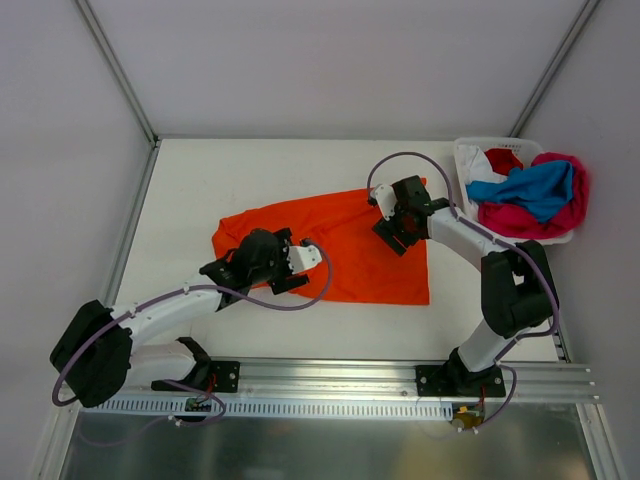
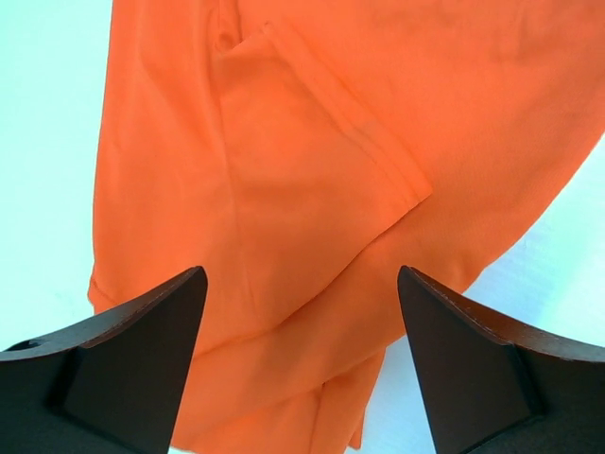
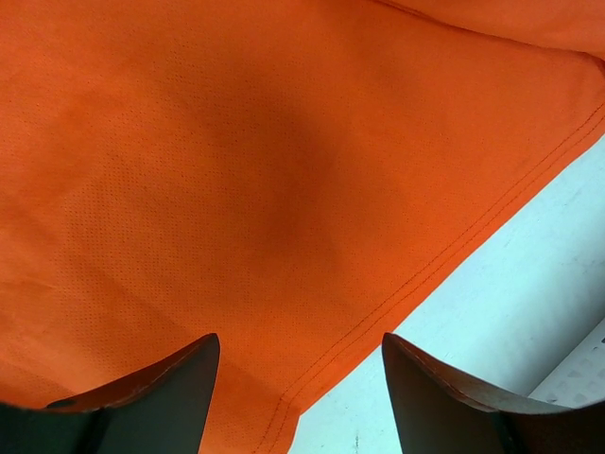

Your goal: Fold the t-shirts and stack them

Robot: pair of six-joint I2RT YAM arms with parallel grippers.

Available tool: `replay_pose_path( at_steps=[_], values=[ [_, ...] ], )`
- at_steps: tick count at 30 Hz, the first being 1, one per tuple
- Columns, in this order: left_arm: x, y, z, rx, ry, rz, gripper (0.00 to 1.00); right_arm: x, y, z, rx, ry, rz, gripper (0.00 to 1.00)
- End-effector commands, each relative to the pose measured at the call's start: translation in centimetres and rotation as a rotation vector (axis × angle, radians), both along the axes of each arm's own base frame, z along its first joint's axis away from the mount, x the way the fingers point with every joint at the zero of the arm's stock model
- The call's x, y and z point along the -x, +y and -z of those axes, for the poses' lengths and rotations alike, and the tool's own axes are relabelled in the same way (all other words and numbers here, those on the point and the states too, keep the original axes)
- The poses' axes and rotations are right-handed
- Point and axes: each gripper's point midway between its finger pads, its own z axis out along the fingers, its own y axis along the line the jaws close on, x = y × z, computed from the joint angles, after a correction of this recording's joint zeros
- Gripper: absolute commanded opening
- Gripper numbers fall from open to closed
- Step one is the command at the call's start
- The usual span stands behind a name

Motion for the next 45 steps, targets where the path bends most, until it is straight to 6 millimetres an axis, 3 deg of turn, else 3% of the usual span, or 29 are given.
replay_pose_path(
  at_steps=[1,8,13,19,23,28,32,35,36,39,45],
  values=[
    [0.8,-1.8,0.4,0.057,0.008,0.090,0.82,-0.9,0.4,-1.1,-0.010,-0.034,0.013,0.73],
    [2.1,-2.2,4.2,-0.020,0.023,0.225,0.82,-1.0,0.0,-1.4,0.008,-0.048,0.019,0.73],
    [0.8,-1.5,4.9,-0.071,-0.096,0.209,0.83,-1.1,0.0,-1.4,0.010,-0.051,0.020,0.73],
    [-0.6,-2.0,2.5,-0.019,-0.236,0.191,0.81,-1.1,-0.2,-1.0,0.023,-0.044,0.022,0.73],
    [-0.6,-2.9,0.8,0.008,-0.219,0.207,0.81,-1.3,-0.4,-1.0,0.031,-0.051,0.027,0.73],
    [0.9,-3.7,-0.6,0.033,-0.109,0.252,0.81,-1.5,-0.3,-1.1,0.035,-0.053,0.028,0.73],
    [1.1,-4.3,-3.1,0.068,-0.073,0.253,0.80,-1.6,-0.4,-0.8,0.038,-0.046,0.031,0.73],
    [0.6,-4.2,-3.5,0.063,-0.085,0.229,0.80,-1.6,-0.4,-0.7,0.041,-0.044,0.030,0.73],
    [0.2,-4.0,-3.4,0.049,-0.101,0.220,0.80,-1.6,-0.4,-0.7,0.042,-0.042,0.032,0.73],
    [-0.7,-3.6,-0.3,-0.033,-0.087,0.203,0.80,-1.6,-0.4,-1.0,0.042,-0.049,0.032,0.73],
    [-1.0,-3.1,3.8,-0.105,-0.070,0.209,0.77,-1.6,-0.5,-1.2,0.045,-0.054,0.035,0.74]
  ],
)
